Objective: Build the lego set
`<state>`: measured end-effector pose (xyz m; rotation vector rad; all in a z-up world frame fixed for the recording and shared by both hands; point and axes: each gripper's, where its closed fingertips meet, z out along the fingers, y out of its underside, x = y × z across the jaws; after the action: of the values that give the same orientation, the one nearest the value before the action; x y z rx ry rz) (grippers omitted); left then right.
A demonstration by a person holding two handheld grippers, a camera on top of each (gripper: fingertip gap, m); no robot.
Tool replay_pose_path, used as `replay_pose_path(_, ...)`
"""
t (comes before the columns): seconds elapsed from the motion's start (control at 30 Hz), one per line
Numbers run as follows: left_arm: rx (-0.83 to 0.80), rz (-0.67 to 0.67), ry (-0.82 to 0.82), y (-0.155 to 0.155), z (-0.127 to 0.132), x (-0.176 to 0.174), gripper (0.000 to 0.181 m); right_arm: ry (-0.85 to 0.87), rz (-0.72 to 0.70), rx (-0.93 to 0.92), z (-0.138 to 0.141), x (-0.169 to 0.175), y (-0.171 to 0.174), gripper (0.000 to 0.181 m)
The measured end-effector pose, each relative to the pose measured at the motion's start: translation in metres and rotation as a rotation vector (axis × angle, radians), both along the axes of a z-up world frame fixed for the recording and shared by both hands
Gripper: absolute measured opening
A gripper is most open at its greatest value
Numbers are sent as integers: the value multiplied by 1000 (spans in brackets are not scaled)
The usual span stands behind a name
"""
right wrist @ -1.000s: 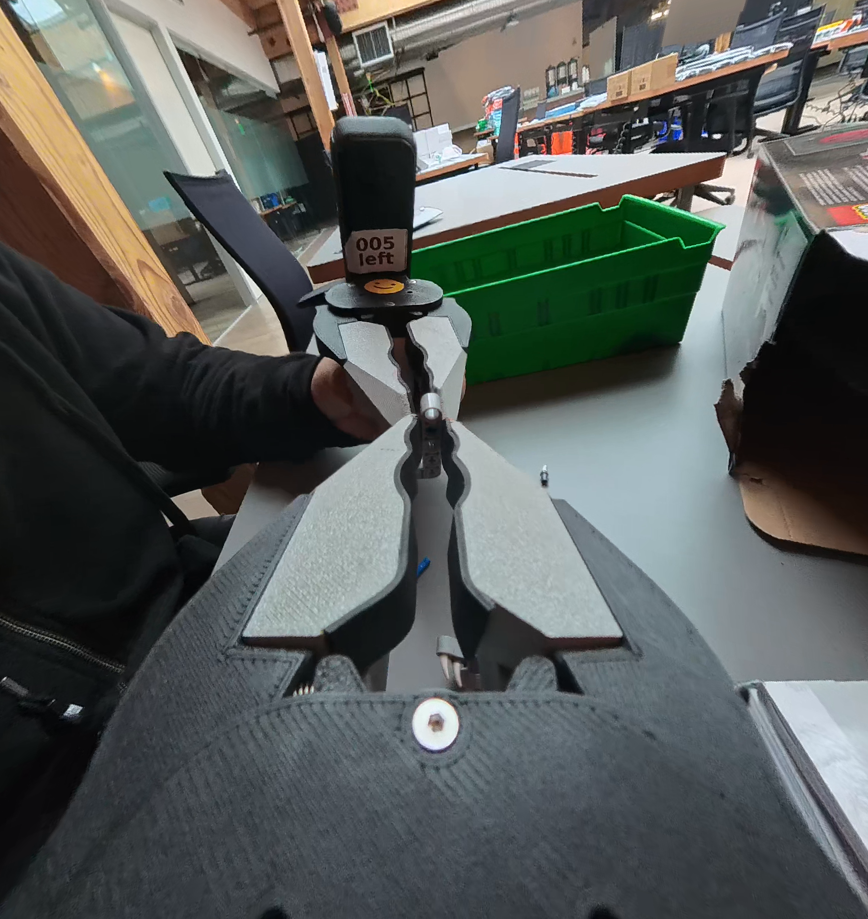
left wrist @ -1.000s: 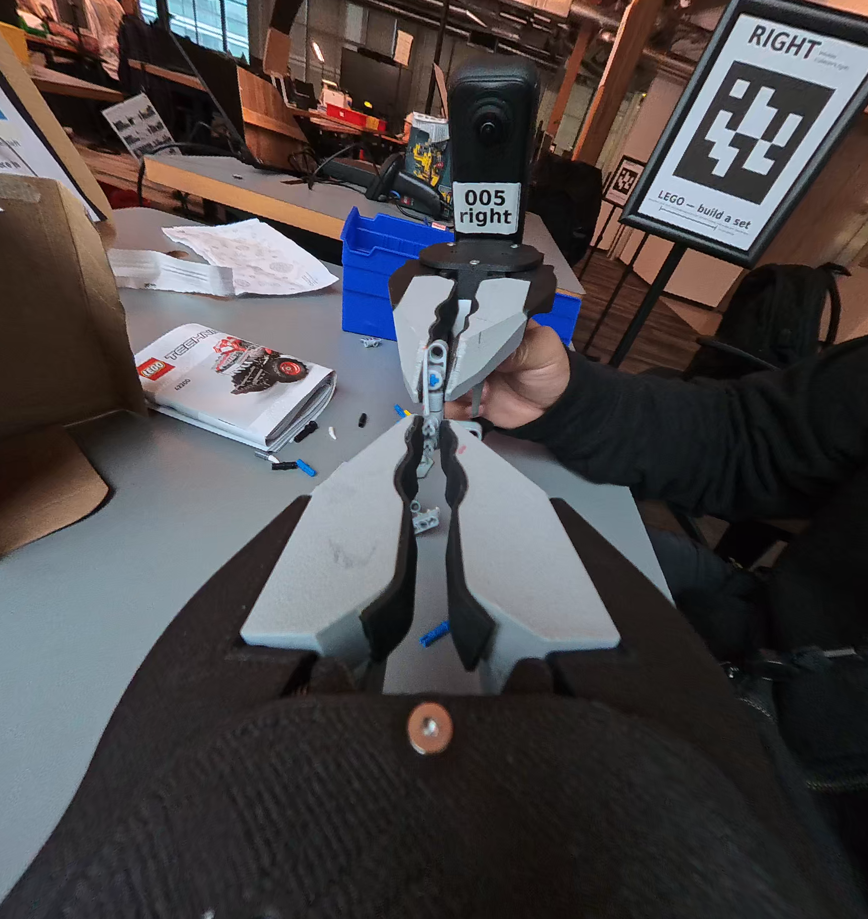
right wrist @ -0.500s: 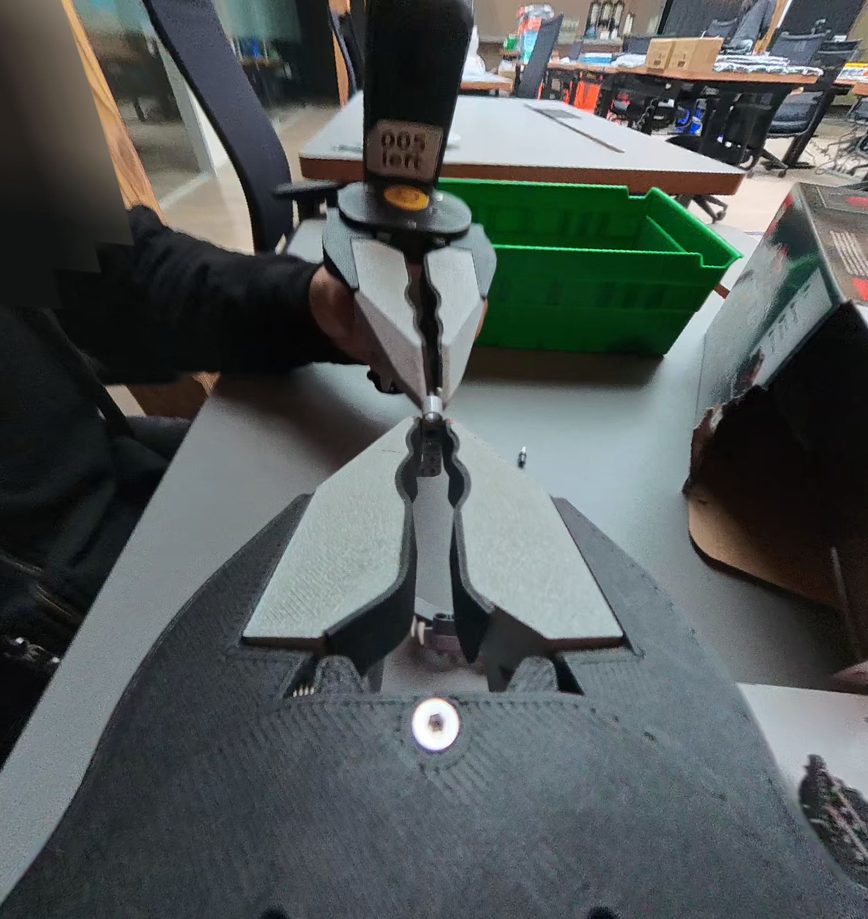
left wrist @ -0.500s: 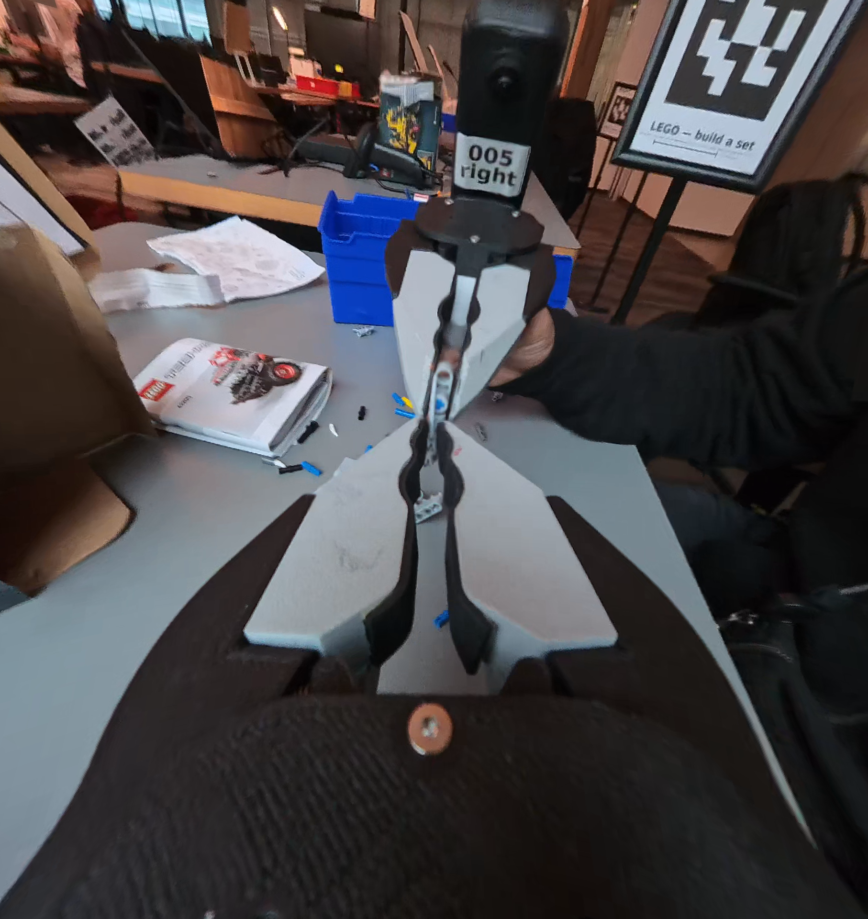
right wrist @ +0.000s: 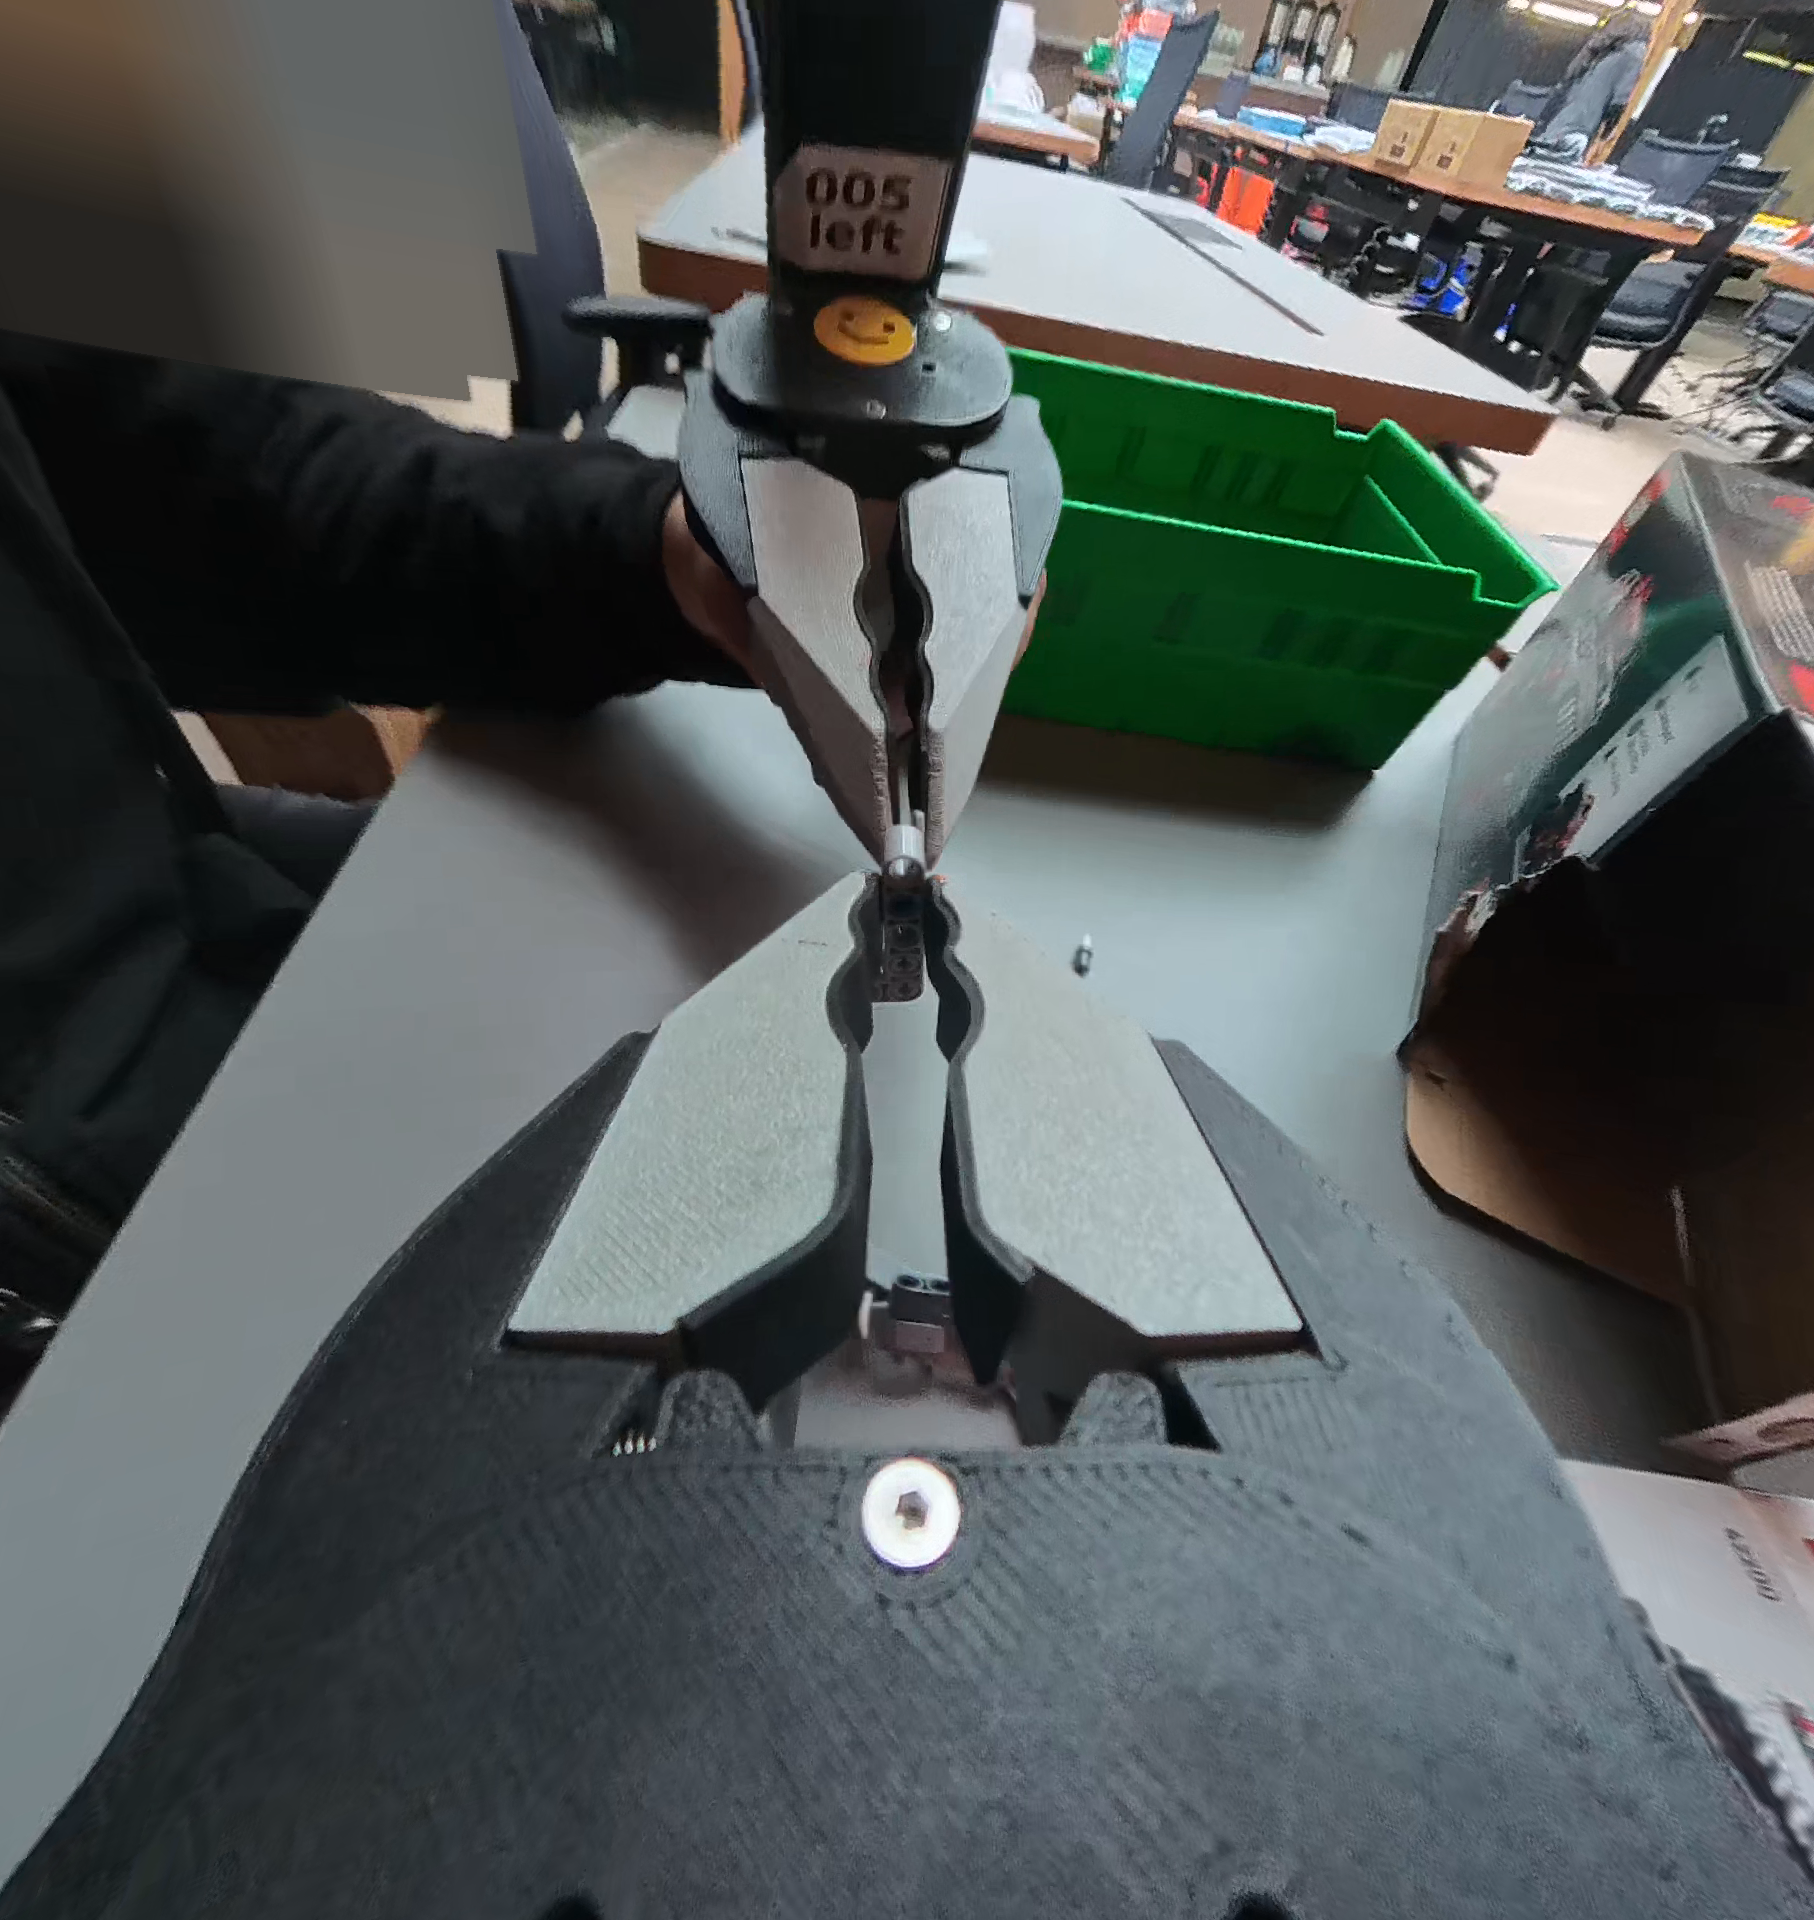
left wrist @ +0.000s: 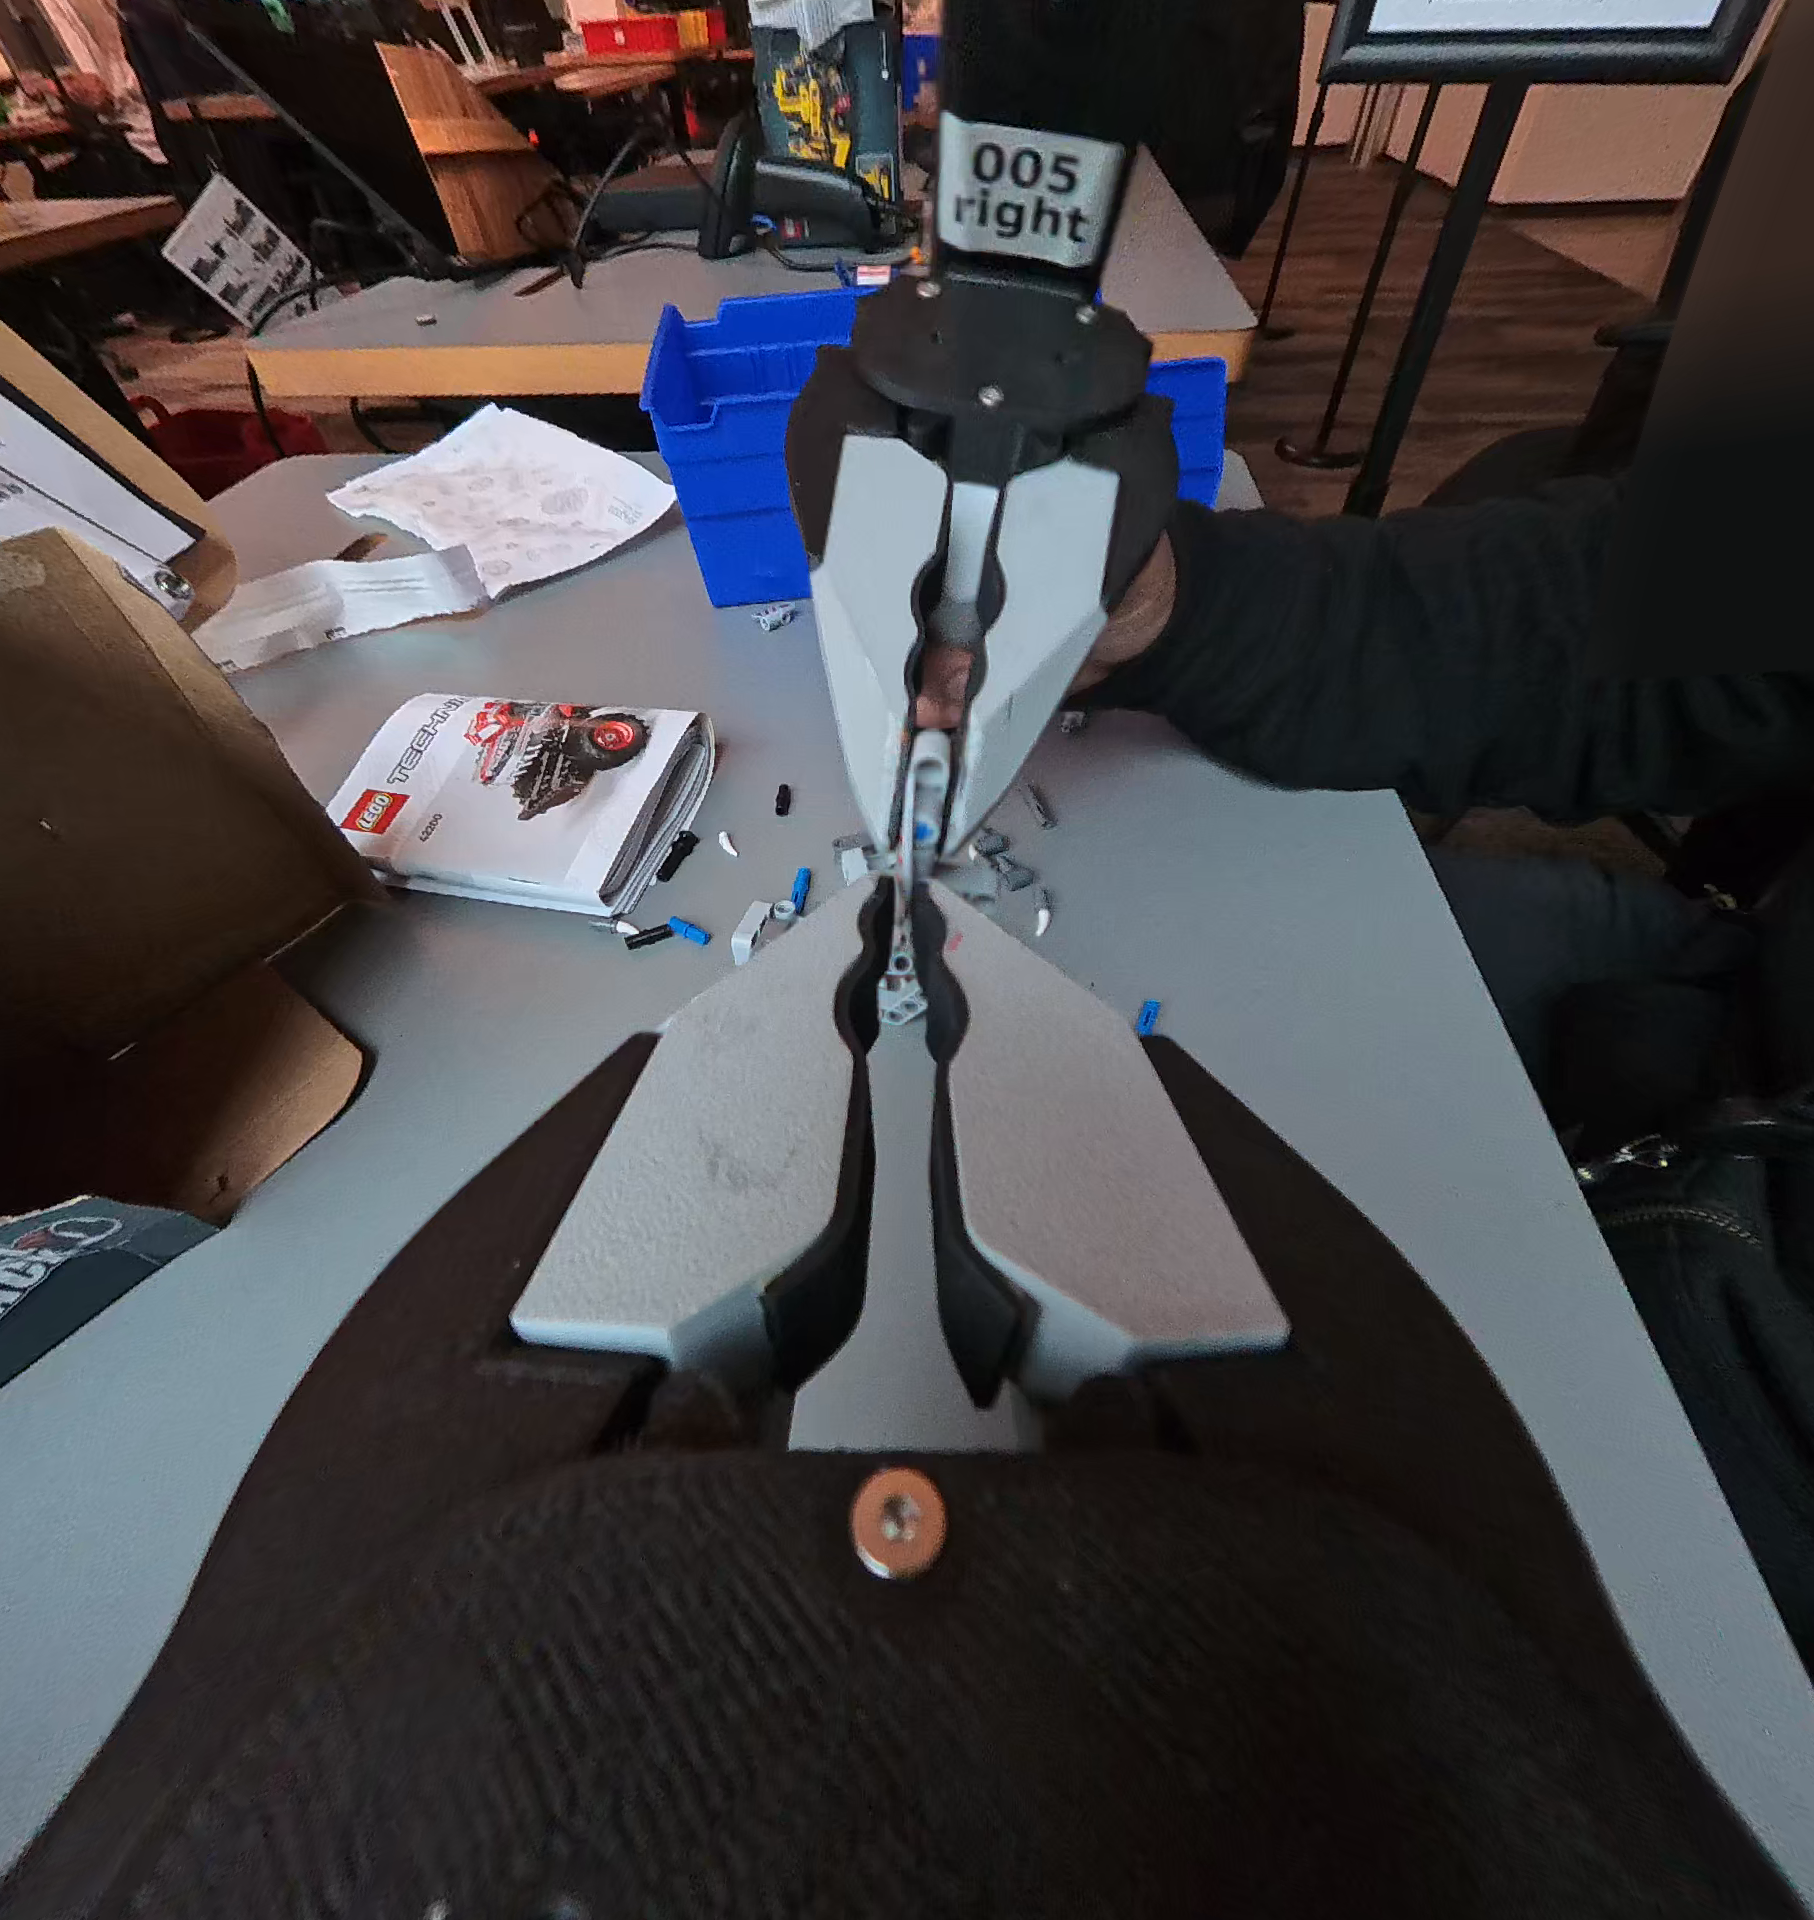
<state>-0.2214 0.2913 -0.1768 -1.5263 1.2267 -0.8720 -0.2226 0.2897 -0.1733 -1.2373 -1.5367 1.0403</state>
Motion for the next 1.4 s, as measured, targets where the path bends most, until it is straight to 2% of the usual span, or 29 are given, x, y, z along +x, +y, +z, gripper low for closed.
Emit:
replay_pose_path(0.33,15,0,-4,-1,-1,5,3,21,1,-15,1,-3,-1,4)
replay_pose_path(0.43,47,3,-10,-3,3,5,2,38,7,-19,5,-2,-3,4)
replay_pose_path(0.57,36,5,-35,-5,7,3,0,4,-13,67,4,-1,-7,4)
replay_pose_path(1.13,166,62,-71,-10,24,6,0,51,5,82,17,4,-11,5)
replay_pose_path(1.2,184,76,-52,-7,22,6,0,27,-50,193,15,2,-7,4)
replay_pose_path(1.27,222,97,15,-1,13,2,0,-27,-165,459,10,-3,-1,4)
replay_pose_path(1.3,214,115,-8,3,16,-2,0,-17,-236,615,14,-7,2,4)
replay_pose_path(1.4,-20,74,-115,9,17,-12,4,-73,-359,1015,12,-15,10,5)
